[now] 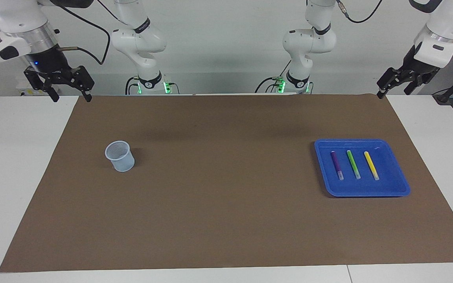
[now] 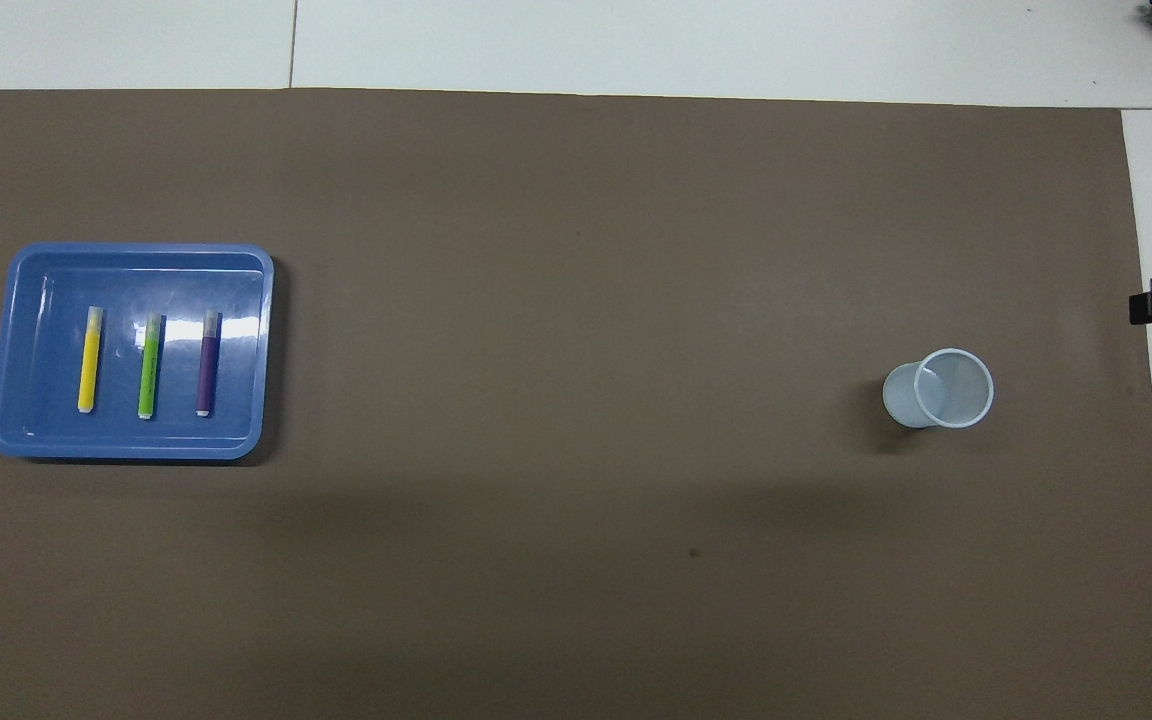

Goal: Right arm passes pens to left for tray arrangement

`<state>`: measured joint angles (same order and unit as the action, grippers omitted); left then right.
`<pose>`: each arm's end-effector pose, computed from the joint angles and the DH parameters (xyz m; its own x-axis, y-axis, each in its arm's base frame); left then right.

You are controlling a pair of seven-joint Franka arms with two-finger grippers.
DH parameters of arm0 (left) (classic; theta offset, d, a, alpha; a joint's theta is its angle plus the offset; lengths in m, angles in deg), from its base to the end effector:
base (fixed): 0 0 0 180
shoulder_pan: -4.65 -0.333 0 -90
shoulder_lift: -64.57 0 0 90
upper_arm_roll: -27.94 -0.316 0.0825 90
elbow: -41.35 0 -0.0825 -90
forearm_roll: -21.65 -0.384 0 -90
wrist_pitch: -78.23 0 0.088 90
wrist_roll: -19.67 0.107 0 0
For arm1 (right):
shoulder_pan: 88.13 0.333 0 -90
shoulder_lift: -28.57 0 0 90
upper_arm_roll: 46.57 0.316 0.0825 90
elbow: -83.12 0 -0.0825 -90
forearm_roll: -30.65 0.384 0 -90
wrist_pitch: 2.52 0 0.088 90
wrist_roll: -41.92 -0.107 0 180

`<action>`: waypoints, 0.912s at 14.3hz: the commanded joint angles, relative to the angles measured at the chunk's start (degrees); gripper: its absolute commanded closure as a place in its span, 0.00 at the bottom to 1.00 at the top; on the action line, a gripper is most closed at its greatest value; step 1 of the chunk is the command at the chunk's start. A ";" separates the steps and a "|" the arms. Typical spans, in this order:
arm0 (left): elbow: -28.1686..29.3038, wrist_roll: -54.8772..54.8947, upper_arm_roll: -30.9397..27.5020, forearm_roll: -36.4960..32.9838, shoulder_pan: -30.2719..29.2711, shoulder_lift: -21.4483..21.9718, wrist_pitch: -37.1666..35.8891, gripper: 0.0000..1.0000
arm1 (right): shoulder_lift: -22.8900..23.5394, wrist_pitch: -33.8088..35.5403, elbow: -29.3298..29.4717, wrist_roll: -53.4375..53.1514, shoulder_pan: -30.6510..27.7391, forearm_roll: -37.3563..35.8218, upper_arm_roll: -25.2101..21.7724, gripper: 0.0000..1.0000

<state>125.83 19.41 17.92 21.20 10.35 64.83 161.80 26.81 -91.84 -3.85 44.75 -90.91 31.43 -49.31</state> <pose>0.5400 0.0420 0.6621 0.9967 0.0807 -0.0114 0.0806 -0.9967 -0.0071 0.5416 -0.0513 0.6652 0.9963 -0.0466 0.0723 -0.0459 -0.9989 -0.0115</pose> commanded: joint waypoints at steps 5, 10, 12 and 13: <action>1.21 1.22 -0.09 -0.78 0.10 1.67 -0.24 0.00 | -0.62 -0.16 -0.40 -0.80 0.06 0.01 0.02 0.00; 1.04 2.62 0.00 -0.42 0.01 2.29 -0.77 0.00 | -0.62 -0.16 -0.31 -0.80 0.06 0.01 0.11 0.00; 1.21 3.42 0.18 -0.16 -0.08 2.29 -0.25 0.00 | -0.70 -0.07 -0.40 -0.80 0.14 0.01 0.19 0.00; 1.56 3.33 0.87 0.10 0.62 2.64 0.54 0.00 | -0.70 -0.07 -0.40 -0.80 0.14 0.01 0.19 0.00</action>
<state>125.83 21.78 18.08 21.29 10.35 65.87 161.66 26.81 -91.84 -3.85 44.75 -90.79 31.43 -49.31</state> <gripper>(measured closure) 0.000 0.000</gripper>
